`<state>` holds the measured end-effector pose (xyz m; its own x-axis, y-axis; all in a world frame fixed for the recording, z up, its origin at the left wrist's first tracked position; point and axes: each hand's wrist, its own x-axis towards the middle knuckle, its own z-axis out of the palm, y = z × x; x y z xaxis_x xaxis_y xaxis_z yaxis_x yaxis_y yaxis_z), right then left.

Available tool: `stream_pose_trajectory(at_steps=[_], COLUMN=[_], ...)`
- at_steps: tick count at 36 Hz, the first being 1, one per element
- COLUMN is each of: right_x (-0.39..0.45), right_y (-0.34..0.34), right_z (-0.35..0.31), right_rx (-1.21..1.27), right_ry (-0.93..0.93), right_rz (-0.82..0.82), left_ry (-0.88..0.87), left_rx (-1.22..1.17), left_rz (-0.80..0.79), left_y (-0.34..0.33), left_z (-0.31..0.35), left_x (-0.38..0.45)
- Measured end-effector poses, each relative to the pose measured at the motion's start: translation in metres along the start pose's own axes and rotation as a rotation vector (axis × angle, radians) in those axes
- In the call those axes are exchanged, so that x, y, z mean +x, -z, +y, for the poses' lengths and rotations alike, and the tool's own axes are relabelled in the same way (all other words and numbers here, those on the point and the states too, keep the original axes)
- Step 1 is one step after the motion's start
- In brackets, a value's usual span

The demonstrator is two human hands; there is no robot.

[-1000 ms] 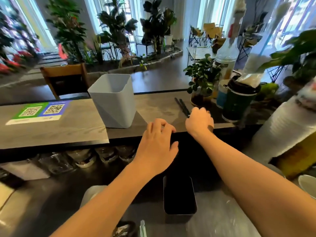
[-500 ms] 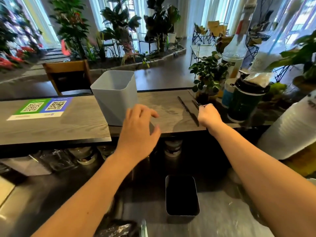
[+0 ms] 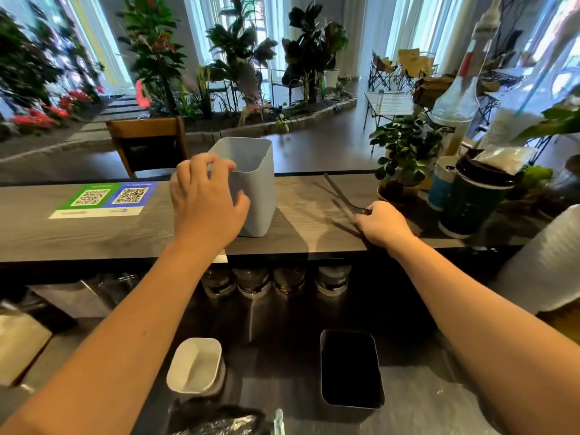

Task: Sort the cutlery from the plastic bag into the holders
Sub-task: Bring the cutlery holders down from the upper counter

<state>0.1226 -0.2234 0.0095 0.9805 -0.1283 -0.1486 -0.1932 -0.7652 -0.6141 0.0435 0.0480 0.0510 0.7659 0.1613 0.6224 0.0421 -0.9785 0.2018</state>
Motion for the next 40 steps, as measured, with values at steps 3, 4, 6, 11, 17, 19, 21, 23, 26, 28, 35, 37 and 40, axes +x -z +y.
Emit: stream_pose_trajectory(at_steps=[3, 4, 6, 11, 17, 19, 21, 23, 26, 28, 35, 37, 40], right_x=[-0.010, -0.013, -0.022, -0.050, -0.086, -0.097, -0.106, -0.111, -0.111, -0.110, -0.093, -0.090, -0.083], right_y=[-0.005, -0.005, -0.003, 0.012, 0.025, 0.027, 0.029, 0.030, 0.029, 0.028, 0.022, 0.016, 0.003], right_z=[-0.014, -0.020, -0.033, -0.062, -0.086, -0.097, -0.107, -0.114, -0.121, -0.122, -0.118, -0.120, -0.122], right_rx=[0.143, 0.180, 0.236, 0.260, -0.092, -0.184, -0.222, -0.247, -0.262, -0.257, 0.379, 0.610, 0.721], right_ry=[0.080, 0.104, 0.153, 0.295, 0.575, 0.634, 0.681, 0.699, 0.688, 0.666, 0.416, 0.331, 0.301], right_rz=[0.075, 0.083, 0.095, 0.157, 0.327, 0.334, 0.326, 0.345, 0.388, 0.426, 0.241, 0.138, 0.074], left_ry=[-0.015, -0.028, -0.050, -0.082, -0.537, -0.684, -0.760, -0.790, -0.823, -0.797, 0.046, 0.180, 0.180], left_rx=[-0.011, -0.016, -0.018, -0.069, -0.081, -0.030, -0.015, -0.068, -0.087, -0.059, -0.664, -0.831, -0.749], left_rz=[-0.037, -0.026, 0.000, 0.011, 0.335, 0.338, 0.356, 0.362, 0.360, 0.354, 0.246, 0.177, 0.074], left_y=[-0.005, -0.006, -0.005, 0.006, 0.033, 0.035, 0.036, 0.040, 0.045, 0.048, 0.057, 0.053, 0.041], left_z=[-0.008, -0.009, -0.011, -0.007, 0.024, 0.037, 0.042, 0.041, 0.034, 0.026, -0.011, -0.021, -0.030], left_x=[-0.002, -0.002, 0.001, 0.012, 0.020, 0.024, 0.030, 0.038, 0.049, 0.055, 0.083, 0.089, 0.089])
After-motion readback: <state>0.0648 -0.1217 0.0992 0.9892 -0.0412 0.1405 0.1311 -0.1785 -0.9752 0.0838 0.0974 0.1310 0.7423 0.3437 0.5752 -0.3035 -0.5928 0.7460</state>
